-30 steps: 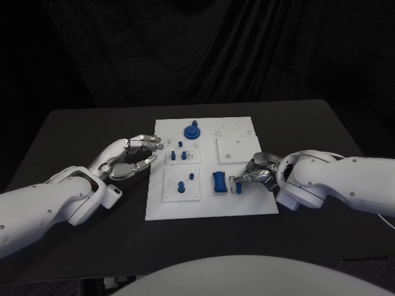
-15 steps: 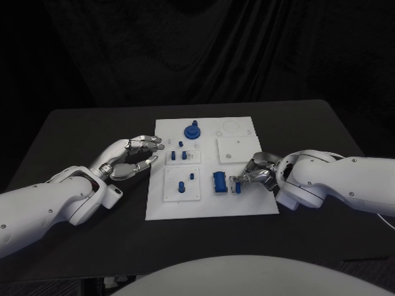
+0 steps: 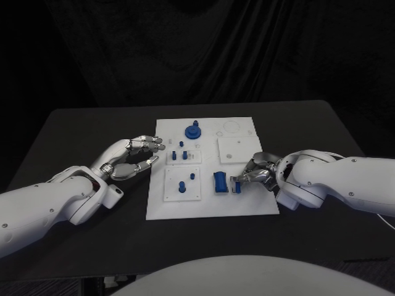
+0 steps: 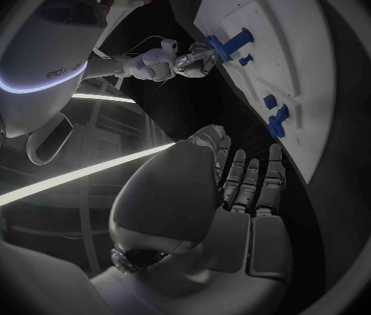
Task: Assemble the parts on the task board
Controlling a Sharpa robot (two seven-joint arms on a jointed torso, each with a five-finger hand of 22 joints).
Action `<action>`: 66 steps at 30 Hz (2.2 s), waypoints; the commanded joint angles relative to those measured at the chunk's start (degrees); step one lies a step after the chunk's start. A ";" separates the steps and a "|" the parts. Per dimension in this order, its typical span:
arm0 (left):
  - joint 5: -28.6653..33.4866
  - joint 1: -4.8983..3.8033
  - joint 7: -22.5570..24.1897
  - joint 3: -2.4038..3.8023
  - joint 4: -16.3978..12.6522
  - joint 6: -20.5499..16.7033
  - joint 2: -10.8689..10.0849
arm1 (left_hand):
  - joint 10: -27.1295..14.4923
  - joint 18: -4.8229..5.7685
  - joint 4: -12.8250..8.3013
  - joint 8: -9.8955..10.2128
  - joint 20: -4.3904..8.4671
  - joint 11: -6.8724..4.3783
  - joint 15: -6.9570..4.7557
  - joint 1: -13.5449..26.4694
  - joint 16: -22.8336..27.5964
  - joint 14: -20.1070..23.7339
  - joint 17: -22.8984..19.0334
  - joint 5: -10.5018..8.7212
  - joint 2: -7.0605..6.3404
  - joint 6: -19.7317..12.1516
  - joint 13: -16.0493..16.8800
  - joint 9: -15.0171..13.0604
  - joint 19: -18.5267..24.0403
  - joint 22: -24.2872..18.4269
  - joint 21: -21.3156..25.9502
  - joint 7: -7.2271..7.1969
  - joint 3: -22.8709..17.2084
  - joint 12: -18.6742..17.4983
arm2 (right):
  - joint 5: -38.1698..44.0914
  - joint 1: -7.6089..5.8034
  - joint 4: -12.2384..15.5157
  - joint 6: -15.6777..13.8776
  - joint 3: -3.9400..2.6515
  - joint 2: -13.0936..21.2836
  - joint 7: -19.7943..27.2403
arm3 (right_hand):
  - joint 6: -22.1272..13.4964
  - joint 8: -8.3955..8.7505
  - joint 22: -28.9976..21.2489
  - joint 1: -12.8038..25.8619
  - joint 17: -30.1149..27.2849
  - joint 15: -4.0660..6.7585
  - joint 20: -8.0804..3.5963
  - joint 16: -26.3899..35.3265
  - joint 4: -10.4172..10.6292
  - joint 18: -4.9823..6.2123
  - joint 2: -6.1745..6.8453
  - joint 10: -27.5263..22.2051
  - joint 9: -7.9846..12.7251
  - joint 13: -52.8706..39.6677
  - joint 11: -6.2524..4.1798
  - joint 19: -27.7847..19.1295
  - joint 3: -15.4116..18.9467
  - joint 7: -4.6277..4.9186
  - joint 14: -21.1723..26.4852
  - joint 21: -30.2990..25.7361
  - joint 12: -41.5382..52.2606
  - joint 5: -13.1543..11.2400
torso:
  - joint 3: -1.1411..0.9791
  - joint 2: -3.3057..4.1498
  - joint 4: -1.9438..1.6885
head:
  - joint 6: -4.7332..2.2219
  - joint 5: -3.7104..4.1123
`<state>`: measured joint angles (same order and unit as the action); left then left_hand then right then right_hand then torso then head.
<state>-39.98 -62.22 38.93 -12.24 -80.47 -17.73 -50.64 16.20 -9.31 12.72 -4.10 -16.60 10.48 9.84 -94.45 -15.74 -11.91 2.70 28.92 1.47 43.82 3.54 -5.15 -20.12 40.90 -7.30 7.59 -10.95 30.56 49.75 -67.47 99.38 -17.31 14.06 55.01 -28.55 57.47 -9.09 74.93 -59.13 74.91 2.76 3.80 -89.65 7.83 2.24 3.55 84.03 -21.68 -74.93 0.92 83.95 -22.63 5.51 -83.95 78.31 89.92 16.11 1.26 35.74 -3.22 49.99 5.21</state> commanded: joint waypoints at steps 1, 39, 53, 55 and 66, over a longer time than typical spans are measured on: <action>0.27 0.10 2.08 0.05 -0.04 0.76 0.12 | 0.10 -0.74 -0.01 -0.12 -0.04 0.30 0.07 -0.08 -0.34 -0.46 0.06 0.33 0.53 0.10 0.04 0.06 -0.24 -0.08 -0.34 0.41 -0.48 0.03 | -0.06 0.04 -0.02 0.77 -0.03 -0.07 -0.26 | -0.41 -0.29 11.09 0.63 15.09 -0.37 0.07 -0.35 0.31 0.75 0.20 5.97 -0.08 -15.07 0.36 0.18 0.81 0.10 -6.05 -0.34 0.08 -0.27 | -0.01 0.01 0.03 | 0.01 -0.04; 0.27 0.19 0.98 0.05 0.25 1.52 0.20 | 0.38 -0.56 -0.23 -0.22 -0.07 0.71 0.46 -0.23 -0.62 -0.78 0.09 0.61 0.63 0.29 0.08 0.06 -0.68 -0.19 -0.53 0.60 -0.89 0.18 | 1.57 -1.87 1.07 1.09 -0.06 1.91 -0.11 | -0.56 -7.99 10.90 4.66 15.09 0.72 -0.85 -0.35 8.72 0.92 -3.16 5.97 -6.33 -15.07 -0.96 -0.08 11.68 -1.48 -6.05 -1.11 0.08 0.00 | -0.06 0.03 0.09 | 0.01 -0.60; 0.27 0.22 0.57 0.05 0.32 1.81 0.20 | 0.46 -0.48 -0.38 -0.25 -0.08 0.85 0.59 -0.31 -0.80 -0.97 0.11 0.82 0.64 0.34 0.08 0.06 -0.84 -0.24 -0.60 0.68 -1.08 0.15 | 4.49 -2.02 1.21 3.67 -0.04 3.00 -0.55 | -5.96 -13.37 10.86 -2.11 15.09 1.00 -1.15 -0.35 3.02 0.95 -2.96 5.97 -11.76 -15.07 -1.19 -0.09 11.52 -1.66 -6.05 -1.27 0.08 0.24 | -0.04 0.02 0.06 | 0.01 -0.69; 0.27 0.22 0.54 0.05 0.31 1.82 0.15 | 0.49 -0.46 -0.41 -0.25 -0.09 0.87 0.62 -0.33 -0.83 -1.01 0.12 0.86 0.63 0.35 0.08 0.07 -0.87 -0.25 -0.62 0.69 -1.11 0.17 | 7.54 -2.02 1.53 4.48 -0.04 3.47 -0.97 | -7.25 -13.44 10.79 -3.48 15.09 0.69 -0.98 -0.35 2.14 0.97 -2.51 5.97 -11.98 -15.07 -0.74 -0.21 11.78 -1.14 -6.05 -1.52 0.08 0.03 | -0.03 0.01 0.02 | 0.01 -0.77; 0.27 0.24 0.37 0.05 0.37 2.00 0.08 | 0.57 -0.42 -0.50 -0.27 -0.09 0.93 0.70 -0.37 -0.93 -1.13 0.13 1.00 0.62 0.38 0.09 0.07 -1.00 -0.27 -0.68 0.73 -1.21 0.22 | 15.61 -2.00 3.89 8.75 0.05 5.49 -3.93 | -9.16 -14.13 10.83 -5.89 15.09 0.16 -0.49 -0.35 0.45 0.94 -1.42 5.97 -12.54 -15.07 -0.24 -0.17 12.75 -0.57 -6.05 -1.46 0.08 0.00 | 0.00 -0.01 -0.03 | 0.01 -0.58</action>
<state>-39.98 -62.10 38.78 -12.24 -80.06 -16.40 -50.63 16.79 -9.31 12.24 -4.10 -16.80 11.05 10.65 -94.68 -16.41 -12.72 2.79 29.66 1.69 44.23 3.54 -5.16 -20.73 40.71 -7.74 8.00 -11.74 30.56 61.35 -69.38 102.99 -11.53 14.11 60.41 -30.06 48.48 -23.09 74.90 -64.56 74.91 3.17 2.86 -89.65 8.52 2.25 2.11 84.05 -34.18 -74.93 0.31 83.86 -9.81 5.08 -83.93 76.76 89.92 16.11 1.23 35.75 -3.19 49.99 4.55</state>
